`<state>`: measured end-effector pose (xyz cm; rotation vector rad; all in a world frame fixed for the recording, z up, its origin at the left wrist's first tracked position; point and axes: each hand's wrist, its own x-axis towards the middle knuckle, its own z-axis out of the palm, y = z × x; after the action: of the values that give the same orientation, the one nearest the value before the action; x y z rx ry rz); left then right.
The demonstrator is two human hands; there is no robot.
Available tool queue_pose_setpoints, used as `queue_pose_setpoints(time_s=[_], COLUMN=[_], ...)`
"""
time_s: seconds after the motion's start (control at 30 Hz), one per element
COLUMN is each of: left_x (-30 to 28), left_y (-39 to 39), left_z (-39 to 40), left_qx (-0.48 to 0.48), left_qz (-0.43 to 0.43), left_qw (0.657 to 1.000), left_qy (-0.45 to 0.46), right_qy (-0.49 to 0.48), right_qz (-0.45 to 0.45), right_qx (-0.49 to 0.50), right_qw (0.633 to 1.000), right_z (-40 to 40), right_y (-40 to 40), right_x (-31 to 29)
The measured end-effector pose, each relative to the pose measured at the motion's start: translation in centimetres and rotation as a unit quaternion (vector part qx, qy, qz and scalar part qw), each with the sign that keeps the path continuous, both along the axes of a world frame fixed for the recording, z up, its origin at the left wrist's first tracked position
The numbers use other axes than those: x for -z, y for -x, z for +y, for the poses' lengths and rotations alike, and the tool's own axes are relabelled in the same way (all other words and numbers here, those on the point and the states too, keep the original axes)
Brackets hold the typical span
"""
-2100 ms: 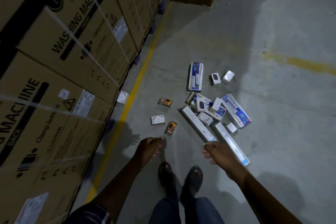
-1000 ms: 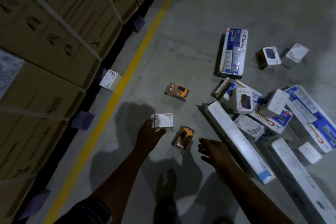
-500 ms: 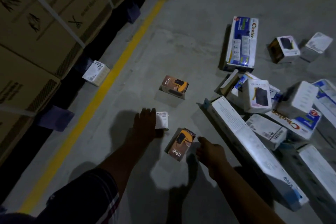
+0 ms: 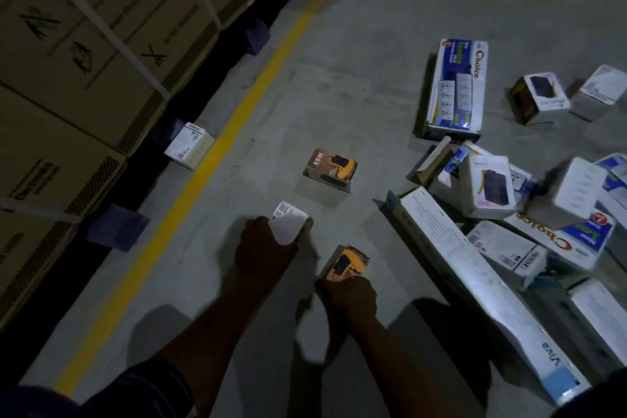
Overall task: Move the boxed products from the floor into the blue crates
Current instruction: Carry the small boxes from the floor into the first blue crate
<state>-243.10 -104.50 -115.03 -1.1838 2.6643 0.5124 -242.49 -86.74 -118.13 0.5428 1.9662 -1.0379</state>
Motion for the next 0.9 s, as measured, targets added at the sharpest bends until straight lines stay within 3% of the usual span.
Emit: queue_pose_setpoints(time_s=[0.2,0.4,0.67,0.9], left_x=[-5.1,-17.8,-44.8,-69.9], left_y=[-1.3,-2.0,-2.8,-4.5], left_z=[2.8,5.5,11.9,18.8], left_qx=[-0.105,-0.155,-0.174,-0.035], left_qz=[0.075,0.088,0.154,0.149], left_qw=[0.976,0.929,0.855,0.83], left_qy=[-0.175,-0.324,-0.463,-0.536], right_qy=[0.074,0.148,0.239,0.267], right_qz=[0.017,0.051,0.036,0.068], right_qx=[0.136,0.195,0.262,0.3], right_qw=[0.988,0.968,0.934,0.913], right_z=[2.0,6.6,13.8,20.2], right_y=[0.2,0.1,-0.3,-4.3], right_x=[-6.0,-21.2,-48.0,-70.6])
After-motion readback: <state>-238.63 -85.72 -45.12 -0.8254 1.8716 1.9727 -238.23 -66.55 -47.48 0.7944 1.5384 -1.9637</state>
